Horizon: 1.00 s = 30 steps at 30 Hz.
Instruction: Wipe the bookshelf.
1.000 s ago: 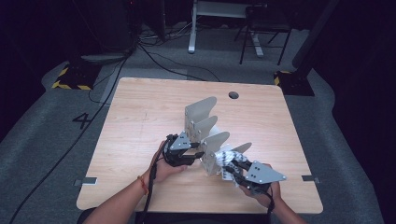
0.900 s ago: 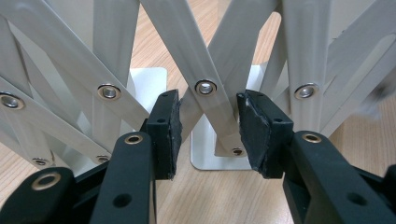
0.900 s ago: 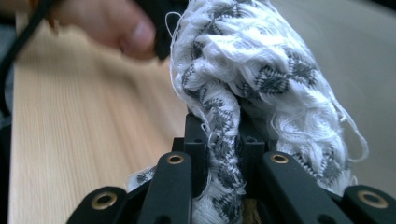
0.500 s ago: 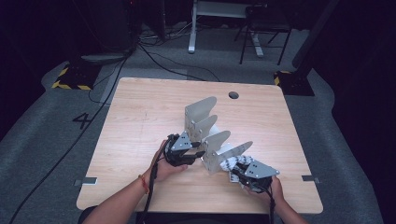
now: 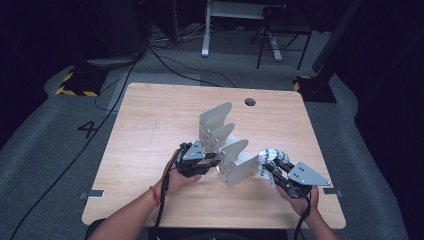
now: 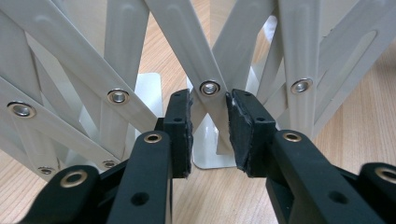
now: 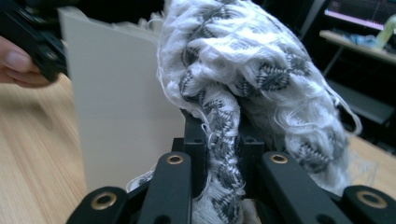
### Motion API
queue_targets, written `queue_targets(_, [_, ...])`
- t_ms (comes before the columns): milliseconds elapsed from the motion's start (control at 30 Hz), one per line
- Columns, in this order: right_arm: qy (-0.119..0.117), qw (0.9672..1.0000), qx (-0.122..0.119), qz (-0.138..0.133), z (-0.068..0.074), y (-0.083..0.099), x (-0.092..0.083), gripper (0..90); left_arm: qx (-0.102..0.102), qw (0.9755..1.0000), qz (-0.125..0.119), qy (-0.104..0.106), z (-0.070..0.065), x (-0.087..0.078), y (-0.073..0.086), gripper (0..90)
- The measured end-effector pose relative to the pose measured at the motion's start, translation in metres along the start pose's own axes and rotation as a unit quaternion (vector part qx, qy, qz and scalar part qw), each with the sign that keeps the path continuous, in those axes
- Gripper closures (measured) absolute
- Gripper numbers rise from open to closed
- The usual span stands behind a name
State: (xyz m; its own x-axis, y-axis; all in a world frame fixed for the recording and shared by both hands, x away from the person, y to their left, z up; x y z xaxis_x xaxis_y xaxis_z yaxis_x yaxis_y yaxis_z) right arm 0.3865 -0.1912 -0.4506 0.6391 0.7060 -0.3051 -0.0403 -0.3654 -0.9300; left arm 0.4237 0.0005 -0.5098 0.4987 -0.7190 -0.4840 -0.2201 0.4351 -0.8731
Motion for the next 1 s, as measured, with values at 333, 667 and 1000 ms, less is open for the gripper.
queue_targets(333, [-0.05, 0.9975, -0.048, 0.009, 0.04, -0.011, 0.024, 79.4, 0.004, 0.9999, -0.013, 0.011, 0.0, -0.002, -0.004, 68.7])
queue_targets(667, [-0.094, 0.9918, -0.047, 0.072, 0.059, 0.027, 0.04, 79.4, 0.002, 0.9996, -0.022, 0.016, 0.0, -0.004, -0.011, 60.5])
queue_targets(1000, [-0.098, 0.9915, -0.038, 0.076, 0.06, 0.03, 0.045, 79.4, -0.009, 0.9997, -0.013, 0.02, 0.001, 0.003, -0.009, 59.6])
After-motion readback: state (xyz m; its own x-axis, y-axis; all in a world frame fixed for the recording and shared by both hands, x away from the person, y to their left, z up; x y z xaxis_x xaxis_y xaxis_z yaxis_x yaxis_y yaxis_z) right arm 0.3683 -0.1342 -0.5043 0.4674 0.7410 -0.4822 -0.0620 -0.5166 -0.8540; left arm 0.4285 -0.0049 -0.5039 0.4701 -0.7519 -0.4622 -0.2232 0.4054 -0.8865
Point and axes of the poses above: each handheld gripper's, and its own axes: x roughly forward along the jaws, y roughly out of its underside, z roughly to its left, the point moved 10 cm from there along x, roughly forward along the jaws, and after that the axes turned 8 degrees about -y, right-handed, at the moved point
